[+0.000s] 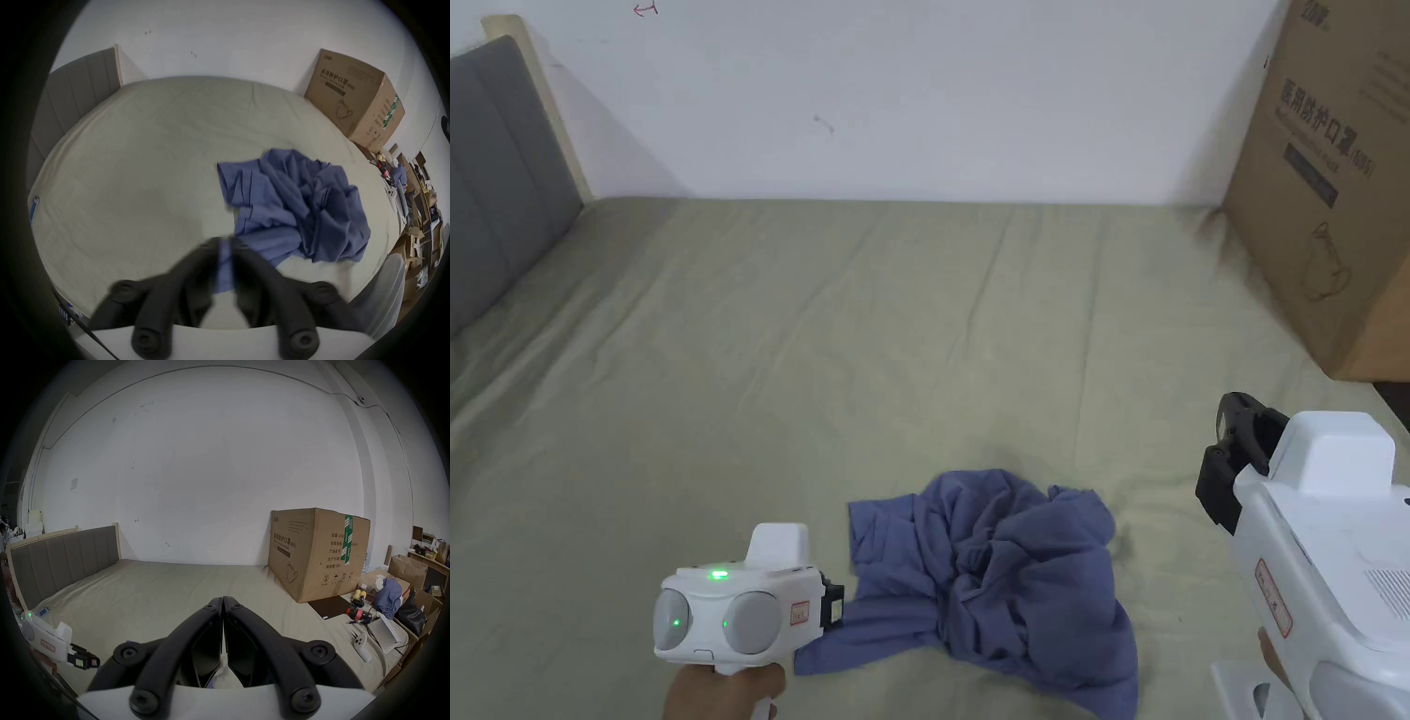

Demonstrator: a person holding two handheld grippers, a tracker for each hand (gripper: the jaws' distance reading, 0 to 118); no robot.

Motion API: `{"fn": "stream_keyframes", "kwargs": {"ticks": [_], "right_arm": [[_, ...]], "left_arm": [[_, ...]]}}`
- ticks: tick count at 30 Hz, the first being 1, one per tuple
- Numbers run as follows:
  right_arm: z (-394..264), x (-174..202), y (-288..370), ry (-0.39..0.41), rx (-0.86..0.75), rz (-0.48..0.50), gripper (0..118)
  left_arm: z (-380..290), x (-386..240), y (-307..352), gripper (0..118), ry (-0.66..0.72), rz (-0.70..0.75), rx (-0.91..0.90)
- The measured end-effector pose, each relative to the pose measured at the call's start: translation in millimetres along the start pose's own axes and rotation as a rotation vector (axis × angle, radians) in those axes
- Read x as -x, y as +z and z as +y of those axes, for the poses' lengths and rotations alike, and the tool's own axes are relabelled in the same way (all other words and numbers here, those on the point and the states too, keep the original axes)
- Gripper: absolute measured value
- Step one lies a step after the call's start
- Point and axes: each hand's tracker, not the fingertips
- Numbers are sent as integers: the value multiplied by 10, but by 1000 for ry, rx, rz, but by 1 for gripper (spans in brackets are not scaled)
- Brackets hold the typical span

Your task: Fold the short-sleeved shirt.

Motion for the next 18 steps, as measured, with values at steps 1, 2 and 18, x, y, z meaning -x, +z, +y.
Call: {"fn": "stream_keyframes", "kwargs": {"ticks": [1,2,18], "right_arm": [[-18,-3,-16,1,7,-2,0],[-36,-6,-29,0,14,-3,0],[-298,-124,-397,-12,130,7,0]], "left_arm": [[-24,3,-41,38,7,-1,18],[-40,5,-86,74,11,4,36],[-207,-181,-426,2,-33,-4,80]]}}
